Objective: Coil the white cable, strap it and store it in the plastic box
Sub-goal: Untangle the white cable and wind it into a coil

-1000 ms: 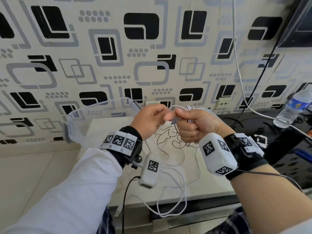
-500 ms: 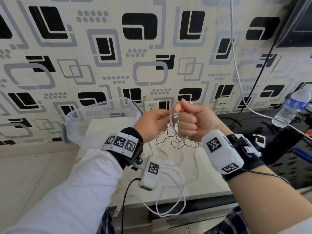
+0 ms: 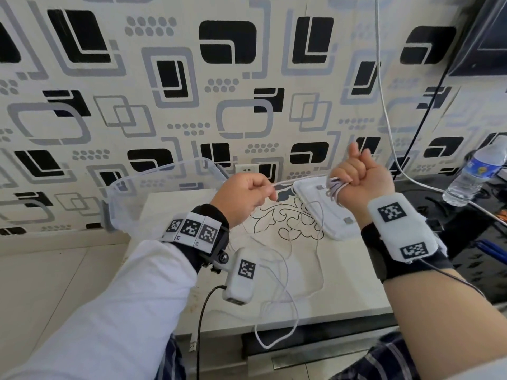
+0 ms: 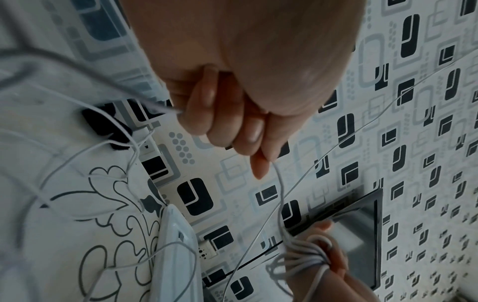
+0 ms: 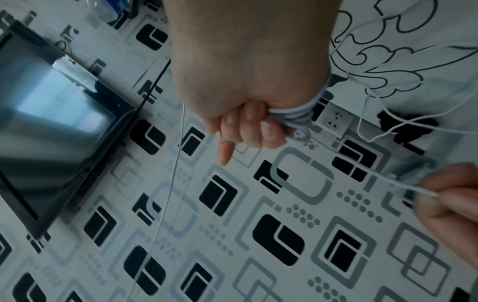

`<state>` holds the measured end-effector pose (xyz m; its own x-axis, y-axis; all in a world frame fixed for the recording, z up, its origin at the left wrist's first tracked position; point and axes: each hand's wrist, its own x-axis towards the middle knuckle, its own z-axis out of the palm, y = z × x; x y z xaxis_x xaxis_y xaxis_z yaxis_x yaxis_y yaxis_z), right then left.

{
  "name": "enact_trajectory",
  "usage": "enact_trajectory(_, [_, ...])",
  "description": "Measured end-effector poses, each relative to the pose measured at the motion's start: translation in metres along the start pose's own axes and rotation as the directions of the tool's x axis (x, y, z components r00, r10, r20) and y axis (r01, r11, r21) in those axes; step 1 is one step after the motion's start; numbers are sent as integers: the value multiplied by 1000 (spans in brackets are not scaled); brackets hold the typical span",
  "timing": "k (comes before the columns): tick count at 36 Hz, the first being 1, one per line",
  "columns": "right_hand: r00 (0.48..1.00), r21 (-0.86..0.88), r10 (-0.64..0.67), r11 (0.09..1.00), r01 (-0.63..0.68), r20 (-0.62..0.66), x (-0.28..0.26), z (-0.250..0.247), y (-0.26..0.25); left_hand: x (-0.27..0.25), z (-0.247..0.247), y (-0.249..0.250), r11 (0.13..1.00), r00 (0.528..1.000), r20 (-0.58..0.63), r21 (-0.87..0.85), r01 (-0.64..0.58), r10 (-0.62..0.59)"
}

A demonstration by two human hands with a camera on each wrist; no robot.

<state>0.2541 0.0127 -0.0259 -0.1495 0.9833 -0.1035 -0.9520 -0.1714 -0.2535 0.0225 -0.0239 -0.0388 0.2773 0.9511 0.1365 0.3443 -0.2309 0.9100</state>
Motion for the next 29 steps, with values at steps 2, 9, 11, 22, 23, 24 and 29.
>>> enact_trajectory(2, [991, 35, -95, 995, 98, -91, 2, -3, -8, -1, -1, 0, 1000, 1000, 13, 7, 15, -15])
enact_trajectory(9, [939, 41, -248, 963, 265, -239, 3, -11, -18, -4, 4, 7, 998, 996, 76, 51, 48, -52])
enact_trajectory(11, [927, 46, -265, 957, 287, -265, 3, -11, -18, -6, 4, 10, 998, 993, 109, 44, 37, -42])
enact_trajectory(22, [927, -214, -281, 949, 231, -248, 2, -5, -3, -11, 7, 15, 996, 962, 272, -90, -1, 25])
enact_trajectory(23, [924, -249, -282, 944, 218, -259, 3, -5, 0, -11, 8, 16, 995, 960, 278, -98, -16, 43])
enact_trajectory(24, [922, -277, -281, 938, 206, -267, 3, -5, 2, -11, 8, 17, 995, 959, 277, -96, -32, 58])
enact_trajectory(29, [930, -346, -240, 928, 135, -280, 7, -5, 12, -11, 8, 16, 992, 960, 257, -81, -97, 115])
